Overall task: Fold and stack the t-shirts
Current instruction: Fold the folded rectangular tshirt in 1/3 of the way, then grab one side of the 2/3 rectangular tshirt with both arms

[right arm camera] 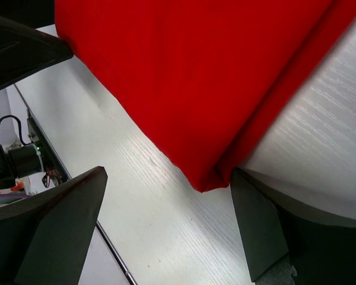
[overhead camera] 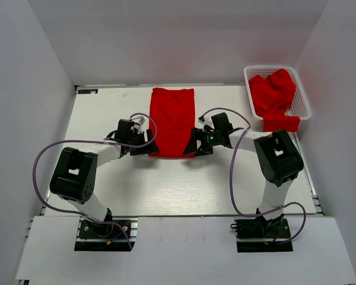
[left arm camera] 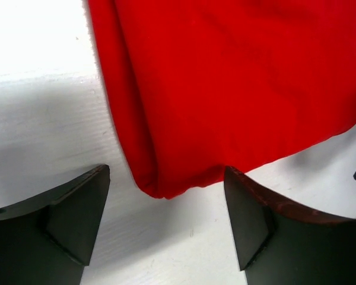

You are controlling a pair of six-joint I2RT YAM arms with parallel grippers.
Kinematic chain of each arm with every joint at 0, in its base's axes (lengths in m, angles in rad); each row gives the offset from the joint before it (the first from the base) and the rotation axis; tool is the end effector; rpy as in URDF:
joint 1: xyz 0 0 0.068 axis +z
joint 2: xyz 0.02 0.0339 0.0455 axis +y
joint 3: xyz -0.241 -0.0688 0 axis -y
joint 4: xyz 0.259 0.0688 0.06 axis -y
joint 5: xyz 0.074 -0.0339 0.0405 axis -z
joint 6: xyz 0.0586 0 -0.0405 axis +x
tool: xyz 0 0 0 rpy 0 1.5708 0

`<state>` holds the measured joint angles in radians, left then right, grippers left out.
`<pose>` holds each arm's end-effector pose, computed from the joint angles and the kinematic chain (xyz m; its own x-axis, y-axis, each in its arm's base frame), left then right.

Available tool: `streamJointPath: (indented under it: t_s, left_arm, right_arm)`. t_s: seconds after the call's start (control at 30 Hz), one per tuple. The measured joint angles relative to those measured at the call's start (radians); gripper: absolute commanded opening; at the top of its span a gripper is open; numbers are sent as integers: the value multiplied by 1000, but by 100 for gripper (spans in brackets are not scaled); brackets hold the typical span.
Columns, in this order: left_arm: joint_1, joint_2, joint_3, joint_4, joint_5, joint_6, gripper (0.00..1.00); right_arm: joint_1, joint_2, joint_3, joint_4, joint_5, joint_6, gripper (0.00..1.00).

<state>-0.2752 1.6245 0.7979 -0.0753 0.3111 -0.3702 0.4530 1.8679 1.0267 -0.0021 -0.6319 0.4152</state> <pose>0.3156 -0.1078 0.1024 -0.8635 -0.1141 -0.4912 0.1383 0.8831 -0.4482 0.3342 0.2012 0.1003 -0.8994 -0.0758 -0.4306 -0.3755 0.6384 0.6719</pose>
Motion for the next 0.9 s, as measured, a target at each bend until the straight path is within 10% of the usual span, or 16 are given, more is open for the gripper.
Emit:
streamJointPath:
  t_s: [0.13,0.23,0.27,0.4,0.9]
  left_arm:
    - [0,13,-8,22,14,13,51]
    - [0,26,-27,41,37,19,16]
    - [0,29,-31,45,44,16,2]
    - [0,39,-36,62,81,22,0]
    - [-21,-259,-191,-25,187,-30,0]
  right_arm:
    - [1,5,0,21,-3,4,90]
    - [1,10,0,29,10,3,65]
    - [1,15,0,31,17,1,36]
    - [2,48,-3,26,48,12,0]
    - [18,-190,-169,-45,55,-1,0]
